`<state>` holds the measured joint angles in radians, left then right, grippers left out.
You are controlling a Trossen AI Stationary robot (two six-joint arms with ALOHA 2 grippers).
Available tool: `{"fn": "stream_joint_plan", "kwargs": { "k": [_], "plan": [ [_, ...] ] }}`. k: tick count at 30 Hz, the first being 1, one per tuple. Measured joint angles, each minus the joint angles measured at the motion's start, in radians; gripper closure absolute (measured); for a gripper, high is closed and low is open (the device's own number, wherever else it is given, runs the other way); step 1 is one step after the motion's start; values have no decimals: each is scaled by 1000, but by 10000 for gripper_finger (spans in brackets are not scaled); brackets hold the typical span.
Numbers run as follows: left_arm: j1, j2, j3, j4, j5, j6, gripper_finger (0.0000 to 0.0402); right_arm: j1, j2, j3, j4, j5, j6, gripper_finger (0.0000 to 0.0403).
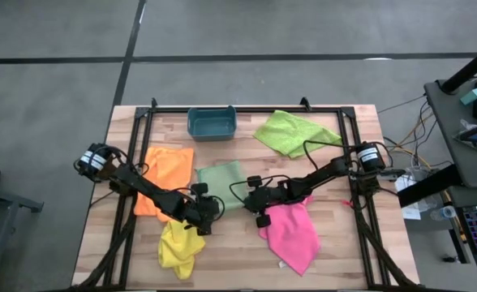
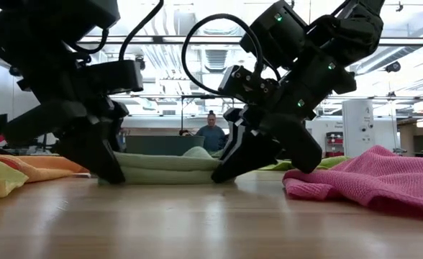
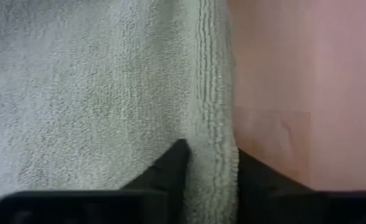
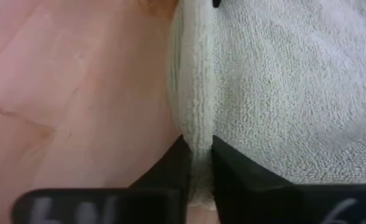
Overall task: Fold microfiber towels
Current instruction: Fold the blue towel
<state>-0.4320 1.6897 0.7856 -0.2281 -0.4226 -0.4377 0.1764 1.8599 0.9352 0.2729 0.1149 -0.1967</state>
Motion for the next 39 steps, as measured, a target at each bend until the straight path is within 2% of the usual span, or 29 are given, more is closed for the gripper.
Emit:
{"fn": "stream_joint_plan", "kwargs": {
  "k": [2,4,9,19,27,32,39],
  "plan": [
    [1,0,0,-3,0,-1,377,0,0,0,-2,2,-2,387],
    [0,-1,0,-3,0,-12,391,0,0,1,-3,1,-1,390],
    [-6,-16,21,-6,39,-26,390,11,-17,1,-31,1,21,389],
    [-8,-57,115,21,225,-36,395,63,-165,9,-232,-44,77,390],
    [-10,-60,176,35,271,-30,395,79,-272,14,-339,-120,110,390],
    [-10,-85,162,29,282,-21,396,77,-265,92,-441,-147,65,390],
    [-9,-171,92,32,288,-28,396,16,-160,259,-599,-212,-33,390]
  ]
}}
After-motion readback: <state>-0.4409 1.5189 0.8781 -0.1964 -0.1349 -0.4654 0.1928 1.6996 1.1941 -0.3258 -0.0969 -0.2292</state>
